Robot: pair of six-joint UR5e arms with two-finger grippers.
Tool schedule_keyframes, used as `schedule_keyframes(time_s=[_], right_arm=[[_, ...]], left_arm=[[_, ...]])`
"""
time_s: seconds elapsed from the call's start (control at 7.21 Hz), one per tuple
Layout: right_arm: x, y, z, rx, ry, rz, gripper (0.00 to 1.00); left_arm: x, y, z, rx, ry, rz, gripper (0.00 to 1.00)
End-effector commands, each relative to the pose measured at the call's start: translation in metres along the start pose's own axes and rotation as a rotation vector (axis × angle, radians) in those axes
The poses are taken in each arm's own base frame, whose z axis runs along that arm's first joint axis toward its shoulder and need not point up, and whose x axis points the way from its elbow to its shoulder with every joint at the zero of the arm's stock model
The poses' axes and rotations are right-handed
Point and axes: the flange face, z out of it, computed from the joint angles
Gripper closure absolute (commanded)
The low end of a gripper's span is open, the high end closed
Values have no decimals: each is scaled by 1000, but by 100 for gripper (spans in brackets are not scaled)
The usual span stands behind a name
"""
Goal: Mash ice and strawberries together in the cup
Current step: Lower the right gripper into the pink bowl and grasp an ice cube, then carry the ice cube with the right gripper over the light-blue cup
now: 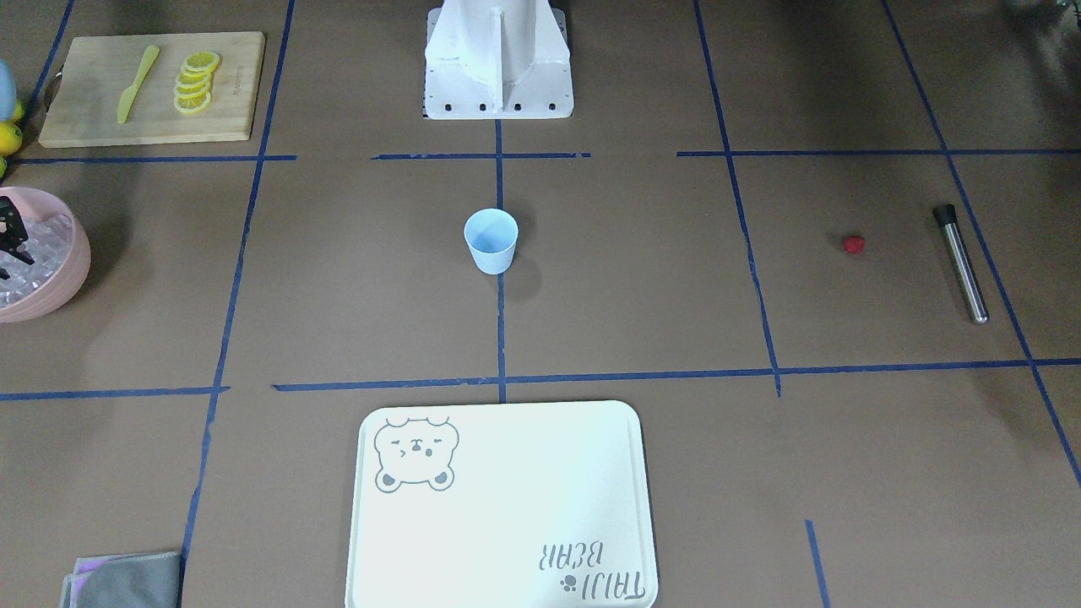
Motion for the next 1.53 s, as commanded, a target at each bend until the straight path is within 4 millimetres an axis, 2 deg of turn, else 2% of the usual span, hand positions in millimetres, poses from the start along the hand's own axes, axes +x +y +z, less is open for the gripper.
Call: schedule_keyframes(time_s=[0.0,0.14,0.28,0.42,0.55,0.69,0.97,1.11,1.25,1.39], right_arm=[[-5,-7,-14,25,-4,-2,98],[2,-16,-43,56,-3,40,98],[-3,-33,-83,62,-6,149,98],[-25,-54,-119,93,-2,234,98],[-49,-77,-151,145,-5,393,98],[-88,-102,-163,176,-30,448,97],[-142,-150,-164,186,-71,451,90],[-179,-179,-160,190,-84,515,96],[-247,-216,-142,189,-91,569,97],[-312,-244,-128,192,-61,604,99]], left_arm=[[0,-1,-1,1,0,3,0],[1,-1,-1,1,1,3,0],[1,-1,-1,1,1,3,0],[1,-1,-1,1,1,3,0],[1,-1,-1,2,1,4,0],[2,-1,-2,4,2,5,0],[2,-1,-2,4,0,6,0],[6,-3,-6,13,0,15,0],[6,-3,-5,12,0,17,0],[7,-4,-7,15,0,20,0]])
